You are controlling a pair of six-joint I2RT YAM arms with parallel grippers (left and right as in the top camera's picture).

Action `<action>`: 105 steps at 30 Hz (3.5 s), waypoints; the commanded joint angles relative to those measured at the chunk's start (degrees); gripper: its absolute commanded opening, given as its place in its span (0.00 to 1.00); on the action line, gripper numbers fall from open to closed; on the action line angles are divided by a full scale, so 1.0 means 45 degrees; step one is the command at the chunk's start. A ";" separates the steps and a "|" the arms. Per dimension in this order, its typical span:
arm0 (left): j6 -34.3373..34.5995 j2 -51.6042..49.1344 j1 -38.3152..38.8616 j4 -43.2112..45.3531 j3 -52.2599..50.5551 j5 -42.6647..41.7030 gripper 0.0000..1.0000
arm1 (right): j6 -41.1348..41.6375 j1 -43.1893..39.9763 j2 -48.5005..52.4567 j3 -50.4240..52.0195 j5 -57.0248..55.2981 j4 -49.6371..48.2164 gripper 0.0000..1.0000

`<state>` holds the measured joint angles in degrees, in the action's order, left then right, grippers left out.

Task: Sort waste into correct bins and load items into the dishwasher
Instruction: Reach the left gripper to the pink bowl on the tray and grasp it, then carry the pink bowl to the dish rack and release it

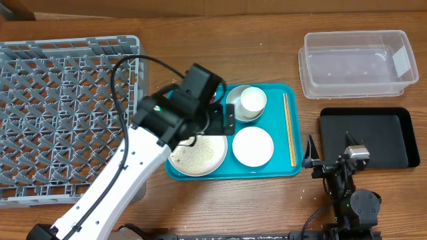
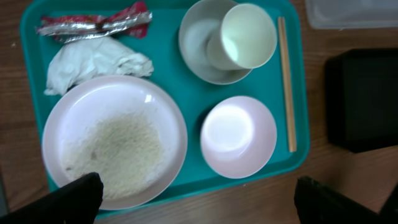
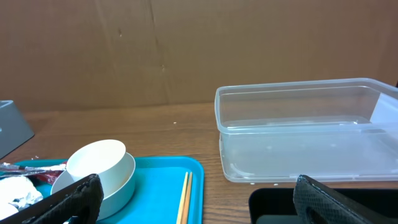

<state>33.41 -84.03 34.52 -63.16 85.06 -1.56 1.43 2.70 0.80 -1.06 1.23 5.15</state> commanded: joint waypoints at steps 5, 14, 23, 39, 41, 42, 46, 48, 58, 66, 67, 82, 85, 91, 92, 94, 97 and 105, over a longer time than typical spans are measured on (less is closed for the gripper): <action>-0.0801 -0.0588 0.1331 0.2098 0.0355 -0.1185 1.00 | -0.0083 -0.0044 -0.0141 0.0131 -0.0063 -0.0073 1.00; -0.1078 -0.3118 0.2856 0.2220 0.0359 -0.1093 1.00 | -0.0083 -0.0044 -0.0141 0.0131 -0.0063 -0.0073 1.00; -0.1044 -0.4643 0.3031 0.3750 0.0359 -0.1423 0.95 | -0.0087 -0.0044 -0.0141 0.0131 -0.0063 -0.0073 1.00; -0.0243 -0.6708 0.4425 0.3638 0.0355 0.0102 0.54 | -0.0087 -0.0044 -0.0141 0.0131 -0.0063 -0.0073 1.00; -0.0102 -0.6824 0.4459 0.3449 0.0355 0.0092 0.52 | -0.0087 -0.0044 -0.0141 0.0131 -0.0063 -0.0073 1.00; -0.0029 -0.6887 0.4473 0.3395 0.0355 0.0078 0.49 | -0.0083 -0.0044 -0.0141 0.0131 -0.0063 -0.0073 1.00; -0.0034 -0.7130 0.4609 0.3361 0.0350 -0.0136 0.46 | -0.0087 -0.0044 -0.0141 0.0131 -0.0063 -0.0073 1.00; -0.0034 -0.7334 0.4775 0.3298 0.0350 -0.0136 0.48 | -0.0083 -0.0044 -0.0141 0.0131 -0.0063 -0.0073 1.00; 0.0321 -0.7436 0.5168 0.3177 0.0350 0.0423 0.38 | -0.0087 -0.0044 -0.0141 0.0131 -0.0063 -0.0073 0.99; 0.0675 -0.7470 0.5173 0.3109 0.0350 0.1141 0.26 | -0.0087 -0.0044 -0.0141 0.0131 -0.0063 -0.0073 1.00; 0.0675 -0.7470 0.5173 0.3099 0.0350 0.1141 0.24 | -0.0083 -0.0044 -0.0141 0.0131 -0.0063 -0.0073 1.00; 0.0544 -0.7456 0.5139 0.1331 0.2885 -0.0272 0.04 | -0.0087 -0.0044 -0.0141 0.0131 -0.0063 -0.0073 1.00; 0.0189 -0.7441 0.4843 -0.0476 0.5168 0.0175 0.04 | -0.0083 -0.0044 -0.0141 0.0131 -0.0063 -0.0073 1.00; -0.0107 -0.7373 0.3147 -0.4027 0.9112 0.1943 0.04 | -0.0083 -0.0044 -0.0141 0.0131 -0.0063 -0.0073 1.00; -0.0379 -0.7373 0.2730 -0.4435 0.9641 0.2011 0.04 | -0.0087 -0.0044 -0.0141 0.0131 -0.0063 -0.0073 0.99; -0.1078 -0.7373 0.1608 -0.5173 1.0724 0.2011 0.04 | -0.0087 -0.0044 -0.0141 0.0131 -0.0063 -0.0073 1.00; -0.1341 -0.7373 -0.0432 -0.5867 1.1871 0.1909 0.04 | -0.0087 -0.0044 -0.0141 0.0131 -0.0063 -0.0073 1.00; -0.4002 -0.7397 -0.7082 -0.5493 1.2114 -0.4585 0.04 | -0.0087 -0.0044 -0.0141 0.0131 -0.0063 -0.0073 1.00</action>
<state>24.49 -117.97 11.40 -88.64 138.91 -6.28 1.43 2.70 0.80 -1.06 1.23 5.15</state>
